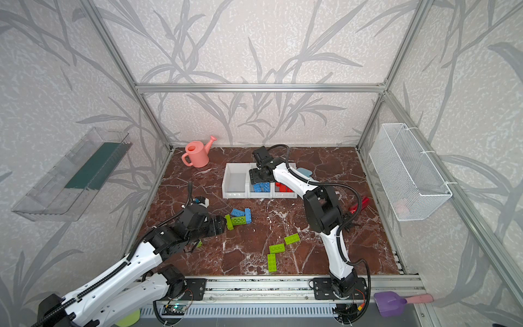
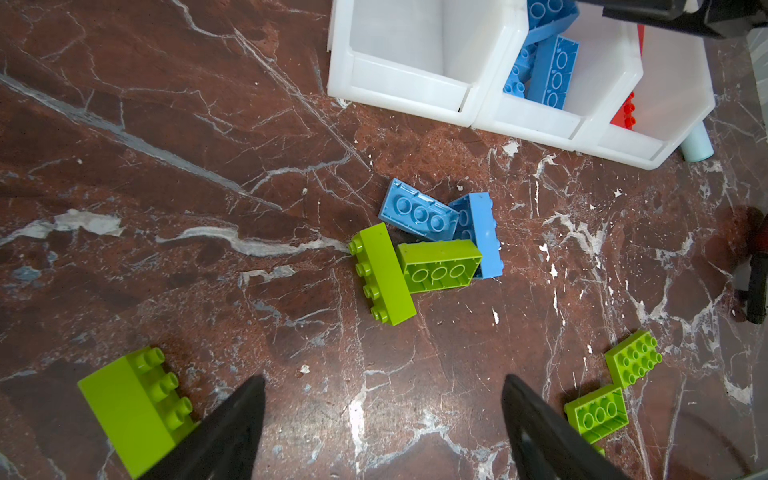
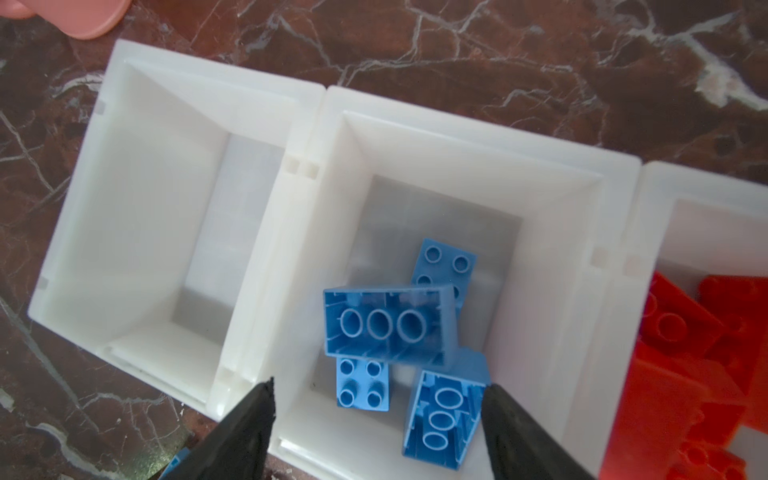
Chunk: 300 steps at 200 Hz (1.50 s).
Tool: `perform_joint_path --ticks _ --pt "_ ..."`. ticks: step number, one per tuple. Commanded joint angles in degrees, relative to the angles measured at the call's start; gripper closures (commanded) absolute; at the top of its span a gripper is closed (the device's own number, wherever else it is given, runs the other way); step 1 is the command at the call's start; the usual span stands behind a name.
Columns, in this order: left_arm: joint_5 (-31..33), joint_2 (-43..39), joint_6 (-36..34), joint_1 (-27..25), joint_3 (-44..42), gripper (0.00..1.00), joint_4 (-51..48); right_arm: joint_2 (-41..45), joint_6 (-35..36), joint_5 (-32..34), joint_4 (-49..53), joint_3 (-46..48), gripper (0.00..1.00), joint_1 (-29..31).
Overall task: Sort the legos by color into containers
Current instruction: 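Carry the blue brick over the middle compartment with the right gripper and release, then withdraw the right gripper while the left gripper lowers onto a blue brick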
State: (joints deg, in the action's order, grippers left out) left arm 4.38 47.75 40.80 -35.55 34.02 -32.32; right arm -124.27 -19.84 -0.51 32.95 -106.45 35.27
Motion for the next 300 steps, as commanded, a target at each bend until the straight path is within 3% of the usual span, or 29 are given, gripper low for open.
perform_joint_path --ticks 1,44,86,145,218,253,300 --pt "-0.11 0.45 0.63 0.13 0.21 0.11 0.18 0.71 0.75 -0.81 1.33 -2.06 0.18 0.20" --pt "-0.77 2.05 -0.23 0.04 2.75 0.14 -0.42 6.12 1.86 -2.20 -0.08 1.34 0.18 0.27" --pt "-1.83 7.30 -1.48 -0.12 7.18 0.18 -0.33 18.10 2.50 -1.76 -4.57 12.34 0.18 0.30" --pt "-2.80 18.21 -3.39 -1.00 14.30 0.22 0.68 42.52 -3.04 -2.57 -21.67 44.50 0.18 0.38" --pt "-4.55 33.93 -3.28 -2.45 22.10 0.22 3.02 66.87 -7.28 -0.42 -32.92 74.93 0.18 0.35" --pt "-3.70 40.23 -2.57 -3.16 25.39 0.24 2.24 72.30 -9.39 1.21 -36.35 82.70 0.18 0.37" --pt "-2.47 46.10 -1.17 -4.62 27.92 0.26 0.99 72.82 -8.68 2.91 -37.78 84.27 0.17 0.40"
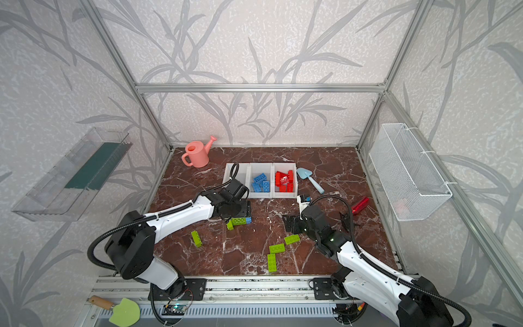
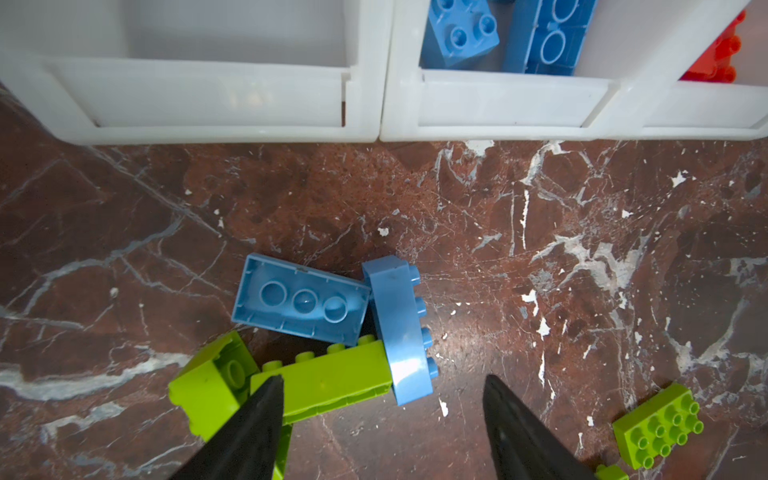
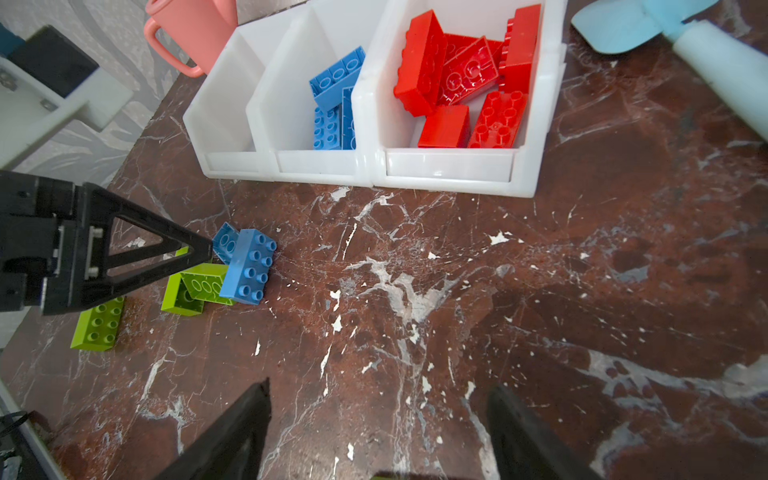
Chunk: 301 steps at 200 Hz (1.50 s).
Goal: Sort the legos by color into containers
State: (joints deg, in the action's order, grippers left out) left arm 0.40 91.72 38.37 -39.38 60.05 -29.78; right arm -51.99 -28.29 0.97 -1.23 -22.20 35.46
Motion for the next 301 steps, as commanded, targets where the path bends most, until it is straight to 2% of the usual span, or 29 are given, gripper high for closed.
perform_joint_path --ticks 1,23,69,132,159,245,301 --pt "1.47 2.18 1.31 -0.84 1.90 0.26 -1.53 0.51 -0.16 1.41 -3.60 -0.01 0.17 0.17" --pt "1.70 4.90 1.87 -1.73 2.93 0.27 -1.16 -0.12 0.32 1.49 -3.95 -0.29 0.17 0.15" --pt "2.10 10.38 1.67 -2.71 6.48 0.37 -1.39 0.20 0.52 1.55 -3.43 -0.19 0.17 0.16" --pt "3.28 13.86 0.74 -3.60 9.62 0.65 -2.76 0.77 0.70 2.10 -3.25 0.05 0.18 0.17" --pt "3.73 13.66 0.40 -3.98 9.95 0.73 -2.90 0.40 0.70 2.10 -3.34 -0.04 0.18 0.17" --pt "5.53 9.50 -1.88 -4.31 13.93 0.78 -5.25 0.00 0.87 2.19 -3.49 -0.04 0.18 0.17" --pt "7.69 12.82 -4.83 -3.23 26.56 0.79 -11.01 -0.04 0.85 1.93 -3.69 0.14 0.18 0.16"
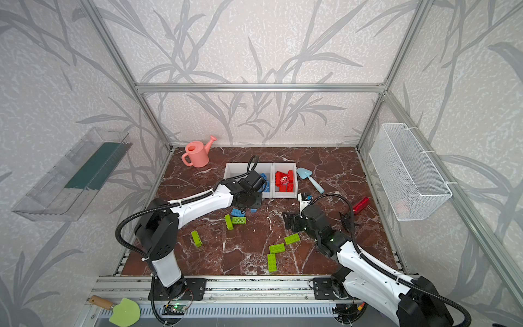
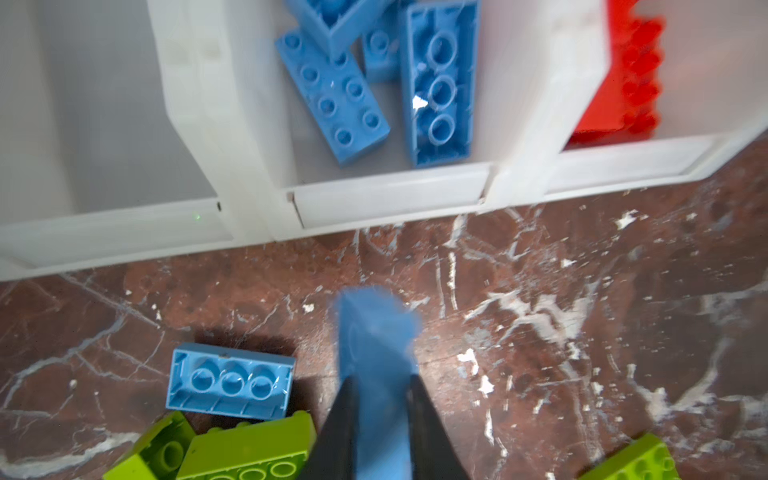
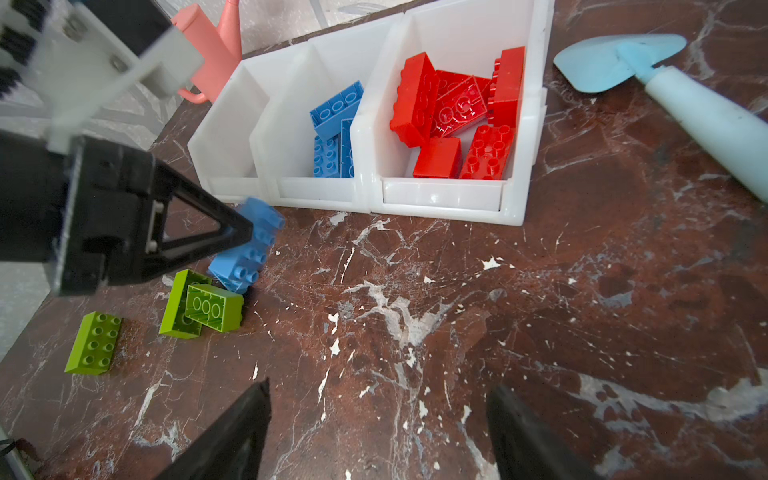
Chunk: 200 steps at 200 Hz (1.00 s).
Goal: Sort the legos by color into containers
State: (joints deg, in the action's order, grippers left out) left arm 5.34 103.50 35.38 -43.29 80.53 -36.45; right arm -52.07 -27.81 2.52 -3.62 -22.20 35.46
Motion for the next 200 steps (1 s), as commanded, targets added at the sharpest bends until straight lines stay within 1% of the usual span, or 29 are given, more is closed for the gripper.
perform_joint_path --ticks 1,15,46,63,90,114,124,140,156,167,187,200 --pt "2.83 1.24 -1.90 0.67 6.41 0.79 -4.43 0.04 0.38 0.38 -1.30 0.14 0.18 0.14" --pt "3.75 3.63 -3.38 1.16 11.18 0.79 -6.31 0.00 0.37 0.38 -1.39 0.14 0.18 0.21" --pt "3.32 9.17 -5.27 3.25 20.31 0.79 -9.01 -0.18 0.52 0.55 -1.48 0.20 0.18 0.21" --pt "3.52 10.74 -5.92 3.85 22.78 0.79 -10.25 -0.22 0.65 0.62 -1.35 0.14 0.18 0.15" --pt "4.54 9.34 -5.53 4.24 20.62 0.78 -9.66 0.05 0.67 0.51 -1.22 0.14 0.18 0.14" --pt "6.56 4.73 -4.22 4.46 14.07 0.75 -7.47 -0.34 0.48 -0.10 -1.81 0.31 0.18 0.20" --pt "7.31 2.43 -3.43 4.69 11.04 0.73 -6.70 -0.73 0.40 -0.47 -2.08 0.23 0.17 0.14" --pt "8.16 -1.62 -2.36 5.38 5.08 0.62 -5.48 -1.35 0.22 -1.26 -2.41 0.14 0.17 0.13" --pt "8.72 -5.69 -1.19 6.51 -1.12 0.43 -4.27 -2.01 0.00 -1.96 -2.81 0.05 0.17 0.13" --pt "8.91 -8.24 -0.05 7.70 -5.53 0.32 -3.30 -2.31 -0.05 -2.38 -2.97 0.05 0.16 0.15" --pt "9.07 -11.97 2.06 9.88 -12.64 0.19 -1.32 -2.58 -0.15 -2.52 -3.15 0.05 0.15 0.17" --pt "8.74 -13.35 2.71 11.14 -15.96 0.14 0.25 -2.67 -0.22 -2.57 -3.32 0.13 0.14 0.16"
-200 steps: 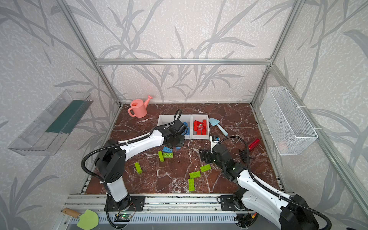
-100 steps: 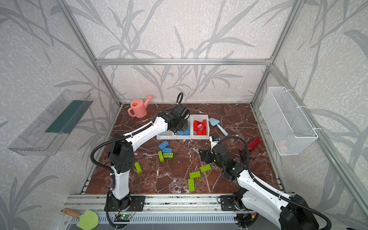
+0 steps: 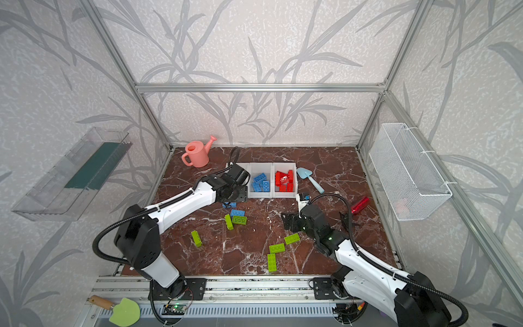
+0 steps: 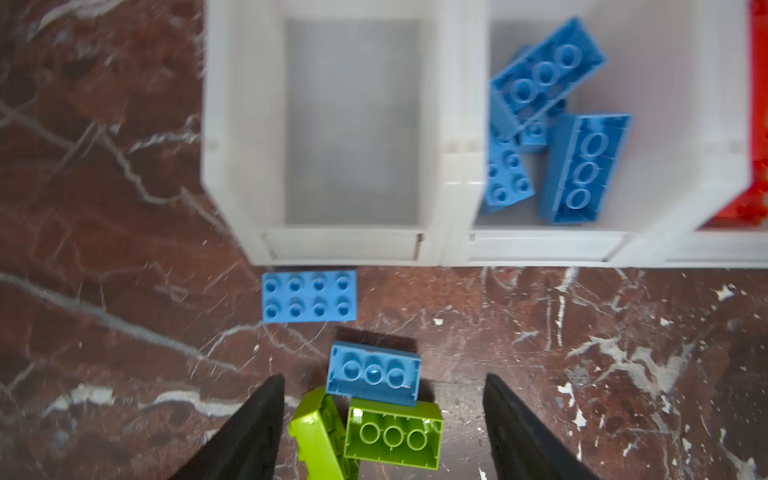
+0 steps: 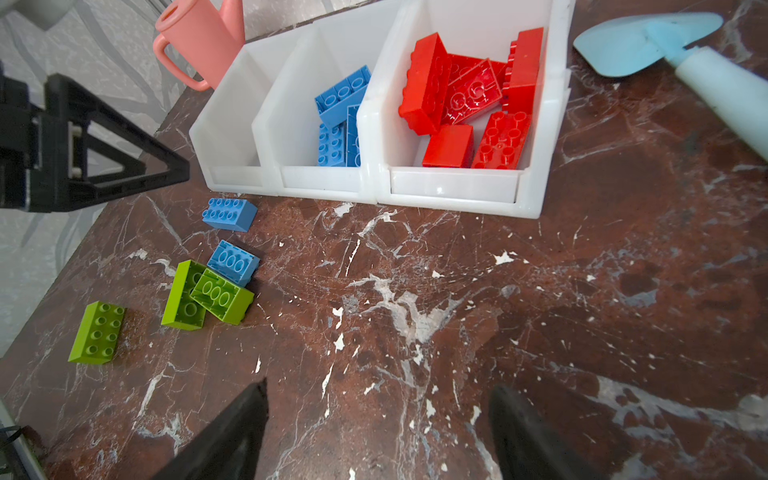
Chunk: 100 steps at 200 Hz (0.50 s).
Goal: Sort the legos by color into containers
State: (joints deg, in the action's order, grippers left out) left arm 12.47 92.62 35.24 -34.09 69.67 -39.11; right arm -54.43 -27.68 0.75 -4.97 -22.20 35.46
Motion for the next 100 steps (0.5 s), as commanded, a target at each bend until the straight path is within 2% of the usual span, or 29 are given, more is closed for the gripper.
perform_joint_path --ticks 1,39,100 --pt "1.61 -2.54 2.83 1.97 -5.22 0.14 3.00 -0.31 -0.36 -0.82 -2.01 0.13 0.14 0.19" --pt "-0.71 -0.98 -1.00 3.64 -7.96 0.08 6.62 -0.63 -0.36 -0.98 -2.23 0.24 0.13 0.17" --pt "-4.22 5.89 -3.98 5.28 -7.82 0.07 12.44 -0.32 -0.27 -0.74 -2.08 0.31 0.12 0.18"
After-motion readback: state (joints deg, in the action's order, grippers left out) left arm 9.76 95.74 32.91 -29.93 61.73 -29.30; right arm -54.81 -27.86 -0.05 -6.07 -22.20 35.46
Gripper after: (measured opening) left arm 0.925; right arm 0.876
